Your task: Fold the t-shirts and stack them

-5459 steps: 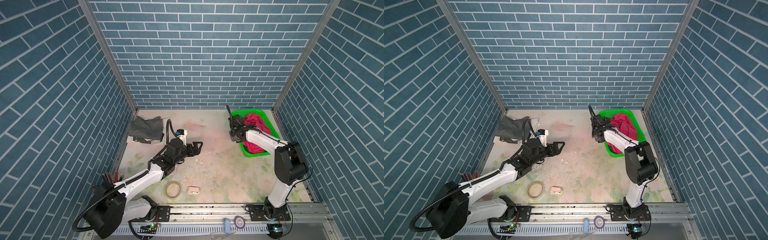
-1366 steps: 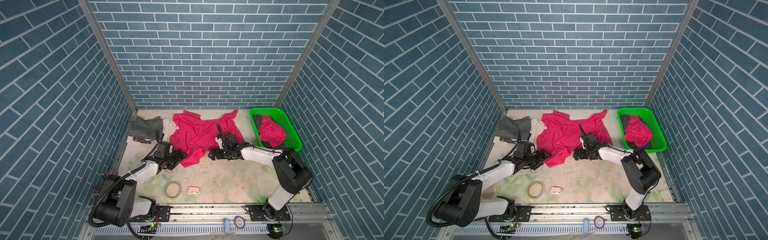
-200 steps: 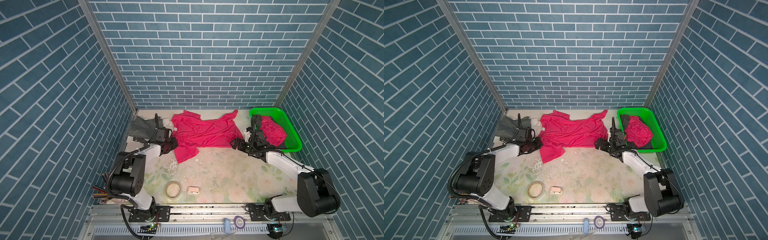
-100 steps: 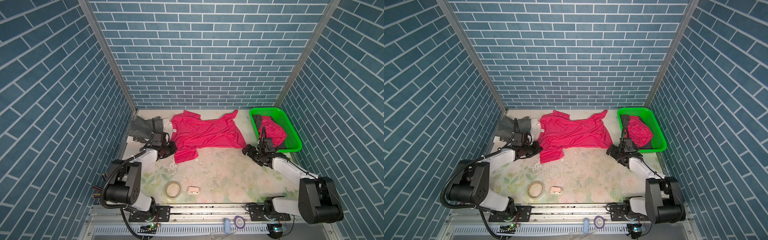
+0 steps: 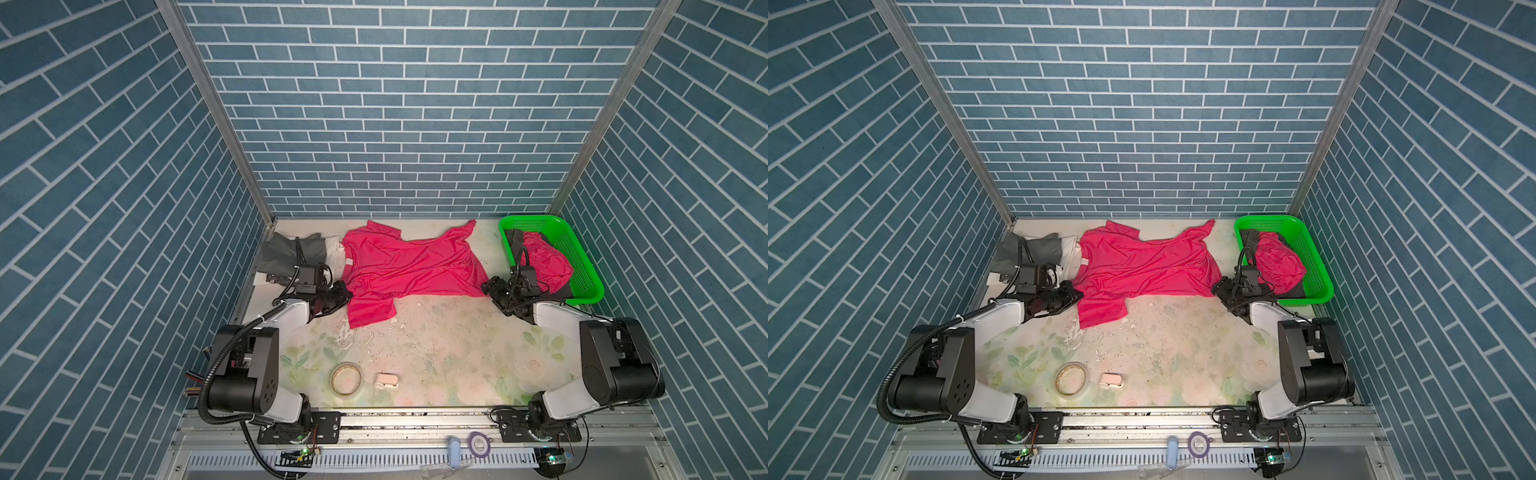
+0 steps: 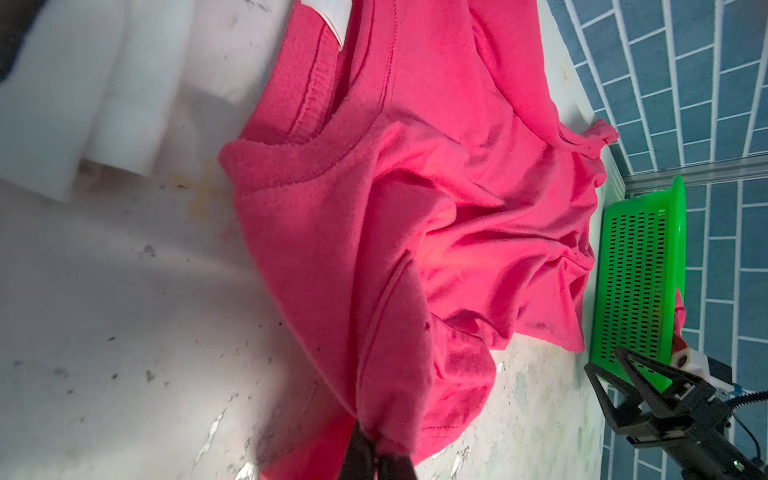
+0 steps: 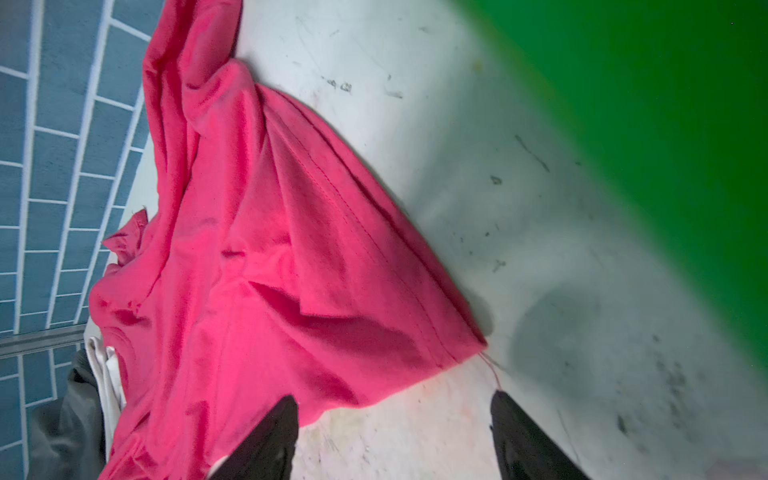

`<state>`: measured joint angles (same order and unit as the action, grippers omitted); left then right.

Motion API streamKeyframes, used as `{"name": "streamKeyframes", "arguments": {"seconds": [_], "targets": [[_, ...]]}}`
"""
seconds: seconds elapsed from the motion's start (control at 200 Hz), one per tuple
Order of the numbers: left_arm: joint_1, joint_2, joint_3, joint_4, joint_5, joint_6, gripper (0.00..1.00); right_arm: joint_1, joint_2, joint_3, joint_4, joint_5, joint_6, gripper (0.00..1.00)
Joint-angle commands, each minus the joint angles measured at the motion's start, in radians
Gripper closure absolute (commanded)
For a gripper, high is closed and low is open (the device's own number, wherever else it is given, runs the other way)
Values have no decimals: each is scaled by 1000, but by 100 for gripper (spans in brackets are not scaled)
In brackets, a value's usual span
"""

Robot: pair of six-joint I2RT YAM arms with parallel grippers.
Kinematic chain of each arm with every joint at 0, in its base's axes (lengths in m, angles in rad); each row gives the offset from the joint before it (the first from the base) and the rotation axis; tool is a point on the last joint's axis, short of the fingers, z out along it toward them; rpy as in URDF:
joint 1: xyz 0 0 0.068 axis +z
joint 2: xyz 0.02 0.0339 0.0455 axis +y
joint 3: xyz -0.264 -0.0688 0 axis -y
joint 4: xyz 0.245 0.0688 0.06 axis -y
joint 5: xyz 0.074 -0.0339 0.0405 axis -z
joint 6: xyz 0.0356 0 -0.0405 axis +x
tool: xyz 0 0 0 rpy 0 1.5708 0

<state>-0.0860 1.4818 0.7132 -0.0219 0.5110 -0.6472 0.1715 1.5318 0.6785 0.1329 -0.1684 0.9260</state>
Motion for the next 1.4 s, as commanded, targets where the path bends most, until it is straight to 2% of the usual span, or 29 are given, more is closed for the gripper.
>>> {"name": "streamKeyframes", "arguments": {"seconds": [0.0,0.1,0.285,0.33,0.38,0.43,0.545,0.63,0.795,1.03,1.155,1.245,1.34,1.395], "targets": [[6,-24,-18,19,38,-14,100,19,67,-6,4,-3,171,32],[6,-33,-35,29,51,-27,100,33,93,-15,48,33,206,40],[7,-54,-84,55,73,-48,100,34,83,-94,204,29,275,68],[7,-58,-97,61,75,-53,100,33,73,-106,216,33,286,72],[6,-60,-109,70,78,-58,100,35,54,-109,206,39,286,71],[6,-61,-122,80,80,-64,100,36,32,-109,182,52,281,66],[6,-53,-140,101,77,-69,98,39,-30,-124,145,69,275,44],[6,-39,-146,118,82,-74,98,49,-62,-120,98,84,279,32],[6,-33,-146,126,84,-77,96,66,-112,-144,42,137,328,28],[6,-40,-140,106,85,-65,79,66,33,-89,94,106,371,33],[7,-44,-141,104,86,-66,72,72,92,-61,110,126,406,36],[6,-50,-141,100,81,-65,62,78,131,-48,121,140,432,40],[6,-51,-140,91,79,-63,55,84,160,-46,145,160,455,51],[7,-53,-138,80,74,-58,50,85,173,-61,193,159,464,66]]}}
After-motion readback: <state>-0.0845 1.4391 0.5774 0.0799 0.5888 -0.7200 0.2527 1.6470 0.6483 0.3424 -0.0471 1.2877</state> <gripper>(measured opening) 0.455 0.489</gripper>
